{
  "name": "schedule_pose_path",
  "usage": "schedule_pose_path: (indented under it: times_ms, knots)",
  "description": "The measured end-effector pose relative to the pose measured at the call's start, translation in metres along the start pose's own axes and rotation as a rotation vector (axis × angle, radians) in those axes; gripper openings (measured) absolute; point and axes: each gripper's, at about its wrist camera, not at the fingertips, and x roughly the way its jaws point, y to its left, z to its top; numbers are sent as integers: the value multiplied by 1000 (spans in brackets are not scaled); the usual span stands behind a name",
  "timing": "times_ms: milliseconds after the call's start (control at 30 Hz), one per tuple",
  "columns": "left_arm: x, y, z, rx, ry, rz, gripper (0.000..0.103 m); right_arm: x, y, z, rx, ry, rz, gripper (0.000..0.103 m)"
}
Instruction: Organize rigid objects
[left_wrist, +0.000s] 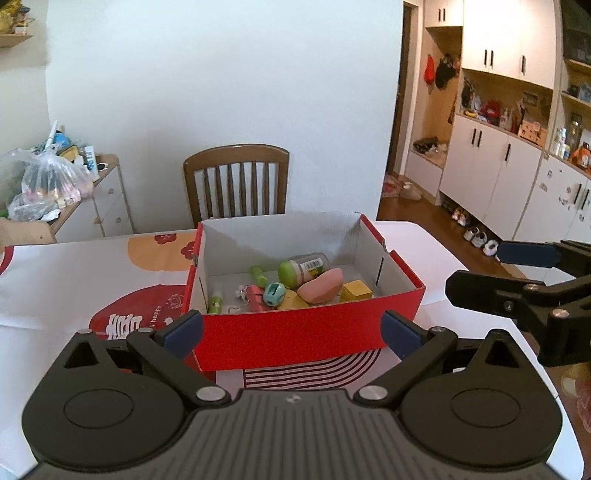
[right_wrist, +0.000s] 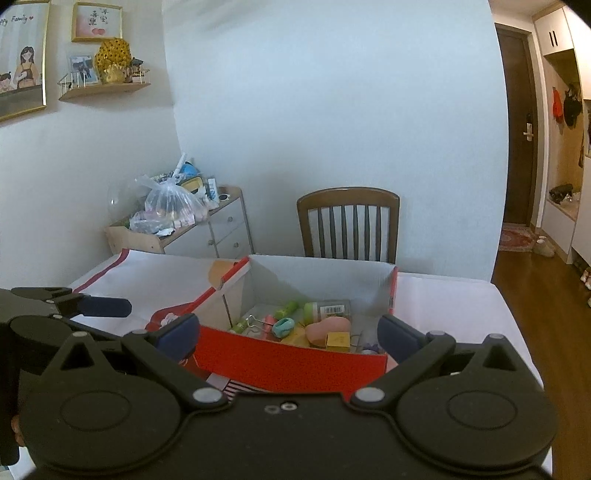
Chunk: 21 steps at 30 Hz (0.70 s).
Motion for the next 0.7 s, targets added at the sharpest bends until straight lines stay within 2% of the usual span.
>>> schedule_pose_path:
  times_ms: [267, 700]
  knots:
    - [-10, 0, -1, -13, -21, 23, 103, -5, -1, -8, 21, 2, -1, 103]
    - [-13, -2, -5, 12, -32, 13, 103, -9, -5, -21, 29, 32, -16, 103]
